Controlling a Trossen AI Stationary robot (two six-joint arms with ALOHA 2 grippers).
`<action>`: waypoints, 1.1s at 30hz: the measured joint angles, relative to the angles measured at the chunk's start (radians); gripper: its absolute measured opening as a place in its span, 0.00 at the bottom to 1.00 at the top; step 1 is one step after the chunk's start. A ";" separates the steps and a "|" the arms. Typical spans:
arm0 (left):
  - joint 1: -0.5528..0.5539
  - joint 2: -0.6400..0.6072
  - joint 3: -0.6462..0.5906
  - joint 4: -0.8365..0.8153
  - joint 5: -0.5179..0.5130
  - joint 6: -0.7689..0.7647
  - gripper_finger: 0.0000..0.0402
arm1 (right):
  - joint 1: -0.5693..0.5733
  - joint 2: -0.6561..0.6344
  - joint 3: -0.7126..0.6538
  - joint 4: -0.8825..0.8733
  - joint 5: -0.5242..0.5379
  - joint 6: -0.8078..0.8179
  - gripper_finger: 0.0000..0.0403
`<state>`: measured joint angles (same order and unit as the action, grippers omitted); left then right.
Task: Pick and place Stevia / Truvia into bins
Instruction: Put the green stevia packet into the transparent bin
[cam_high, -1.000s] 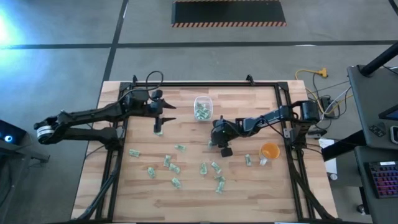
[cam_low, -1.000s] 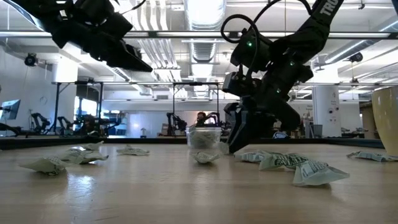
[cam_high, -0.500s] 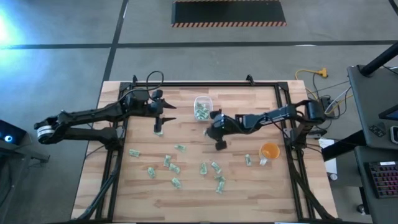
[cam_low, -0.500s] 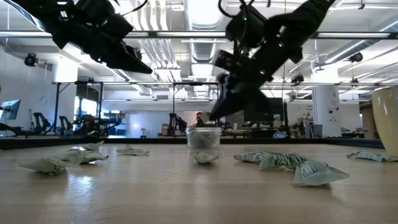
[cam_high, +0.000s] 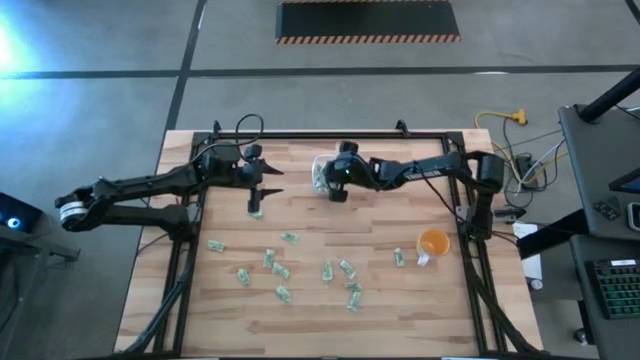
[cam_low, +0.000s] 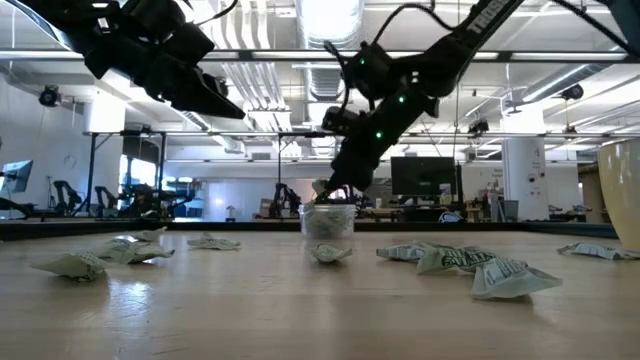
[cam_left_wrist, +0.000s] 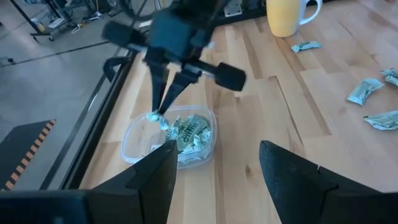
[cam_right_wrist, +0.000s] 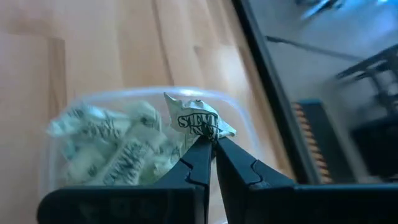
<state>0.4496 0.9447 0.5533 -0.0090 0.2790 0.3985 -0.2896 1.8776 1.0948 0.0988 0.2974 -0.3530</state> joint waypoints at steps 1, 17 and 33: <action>0.000 0.000 0.000 0.000 0.000 0.000 0.53 | -0.009 0.010 0.006 -0.007 -0.034 0.002 0.03; 0.000 0.001 0.000 0.000 -0.003 0.000 0.53 | -0.034 0.018 0.066 -0.133 -0.115 0.057 0.26; -0.064 0.078 -0.131 -0.123 0.097 -0.100 0.52 | 0.014 -0.209 -0.004 -0.503 -0.400 0.207 0.36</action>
<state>0.3858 1.0225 0.4225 -0.1316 0.3761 0.2981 -0.2760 1.6682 1.0904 -0.4038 -0.1027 -0.1457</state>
